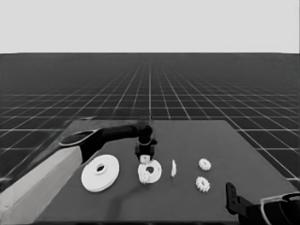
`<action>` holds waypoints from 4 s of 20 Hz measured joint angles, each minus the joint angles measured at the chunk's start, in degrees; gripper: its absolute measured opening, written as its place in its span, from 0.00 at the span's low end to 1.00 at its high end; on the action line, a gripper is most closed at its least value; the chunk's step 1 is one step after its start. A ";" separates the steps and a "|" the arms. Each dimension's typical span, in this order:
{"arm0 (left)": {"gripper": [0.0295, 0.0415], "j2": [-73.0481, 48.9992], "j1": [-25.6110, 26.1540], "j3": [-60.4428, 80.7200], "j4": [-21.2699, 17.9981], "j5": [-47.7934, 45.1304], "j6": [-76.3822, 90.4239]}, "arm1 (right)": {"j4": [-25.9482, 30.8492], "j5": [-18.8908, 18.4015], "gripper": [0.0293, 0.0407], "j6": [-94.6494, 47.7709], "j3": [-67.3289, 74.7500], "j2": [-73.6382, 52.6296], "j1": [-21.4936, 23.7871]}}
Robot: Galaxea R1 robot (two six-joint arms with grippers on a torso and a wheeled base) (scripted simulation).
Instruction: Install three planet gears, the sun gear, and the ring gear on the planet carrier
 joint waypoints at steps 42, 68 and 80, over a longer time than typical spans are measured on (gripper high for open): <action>0.75 -76.61 -25.69 89.00 3.26 -44.20 84.90 | 31.97 -15.08 0.81 29.40 -60.10 31.24 21.45; 0.75 -76.62 -25.69 89.02 3.26 -44.21 84.93 | 29.50 -13.06 0.17 28.89 -66.85 34.51 17.08; 0.75 -76.62 -25.69 89.02 3.26 -44.21 84.93 | 29.64 -20.04 0.17 59.01 -62.79 60.97 20.88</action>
